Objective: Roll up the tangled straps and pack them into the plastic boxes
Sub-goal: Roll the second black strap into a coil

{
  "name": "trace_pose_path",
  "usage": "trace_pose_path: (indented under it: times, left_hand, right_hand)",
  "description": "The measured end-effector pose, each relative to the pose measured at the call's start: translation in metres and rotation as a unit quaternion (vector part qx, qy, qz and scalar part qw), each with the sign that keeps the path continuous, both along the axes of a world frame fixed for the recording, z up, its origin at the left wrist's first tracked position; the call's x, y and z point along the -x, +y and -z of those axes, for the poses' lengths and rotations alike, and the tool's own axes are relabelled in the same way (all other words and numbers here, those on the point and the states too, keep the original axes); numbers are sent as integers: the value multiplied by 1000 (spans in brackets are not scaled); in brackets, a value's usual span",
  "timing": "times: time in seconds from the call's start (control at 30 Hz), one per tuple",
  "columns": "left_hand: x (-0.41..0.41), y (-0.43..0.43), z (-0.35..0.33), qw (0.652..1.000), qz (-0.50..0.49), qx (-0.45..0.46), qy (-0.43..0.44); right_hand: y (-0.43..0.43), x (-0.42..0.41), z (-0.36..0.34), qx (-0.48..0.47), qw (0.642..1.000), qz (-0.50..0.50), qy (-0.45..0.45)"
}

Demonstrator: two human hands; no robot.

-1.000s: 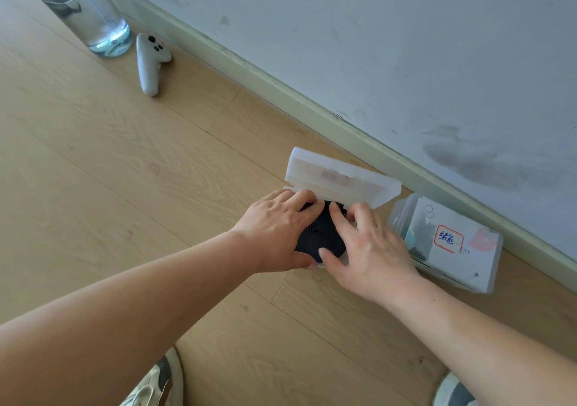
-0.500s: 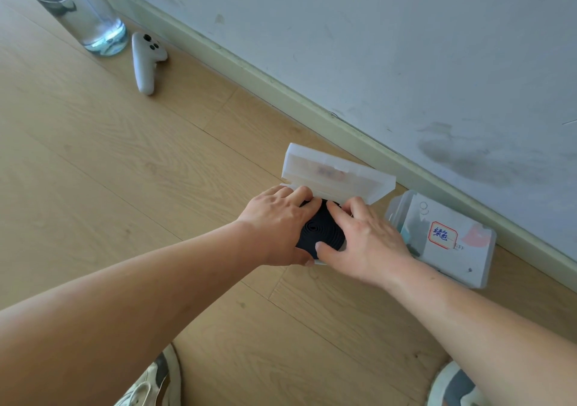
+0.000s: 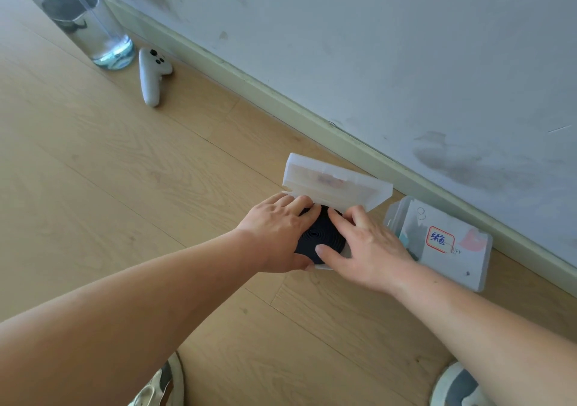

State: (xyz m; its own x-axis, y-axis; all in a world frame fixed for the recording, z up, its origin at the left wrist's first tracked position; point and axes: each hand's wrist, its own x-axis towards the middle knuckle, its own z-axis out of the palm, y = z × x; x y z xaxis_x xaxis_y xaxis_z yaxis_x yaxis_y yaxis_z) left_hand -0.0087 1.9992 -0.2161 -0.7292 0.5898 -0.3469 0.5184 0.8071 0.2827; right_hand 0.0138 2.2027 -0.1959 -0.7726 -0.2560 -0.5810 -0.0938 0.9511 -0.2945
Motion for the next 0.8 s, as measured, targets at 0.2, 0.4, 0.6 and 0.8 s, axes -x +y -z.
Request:
trace_pose_path:
  times: [0.2, 0.4, 0.6, 0.8]
  left_hand:
    - [-15, -10, -10, 998, -22, -55, 8]
    - [-22, -26, -33, 986, -102, -123, 39]
    - [-26, -30, -44, 948, -253, -185, 65]
    - [-38, -39, -48, 936, -299, -179, 43]
  right_hand:
    - [2, -6, -7, 3, 1000, -12, 21]
    - [-2, -12, -49, 93, 975, -5, 201]
    - [-11, 17, -90, 58, 937, -33, 343]
    - [-13, 7, -76, 44, 984, -17, 173]
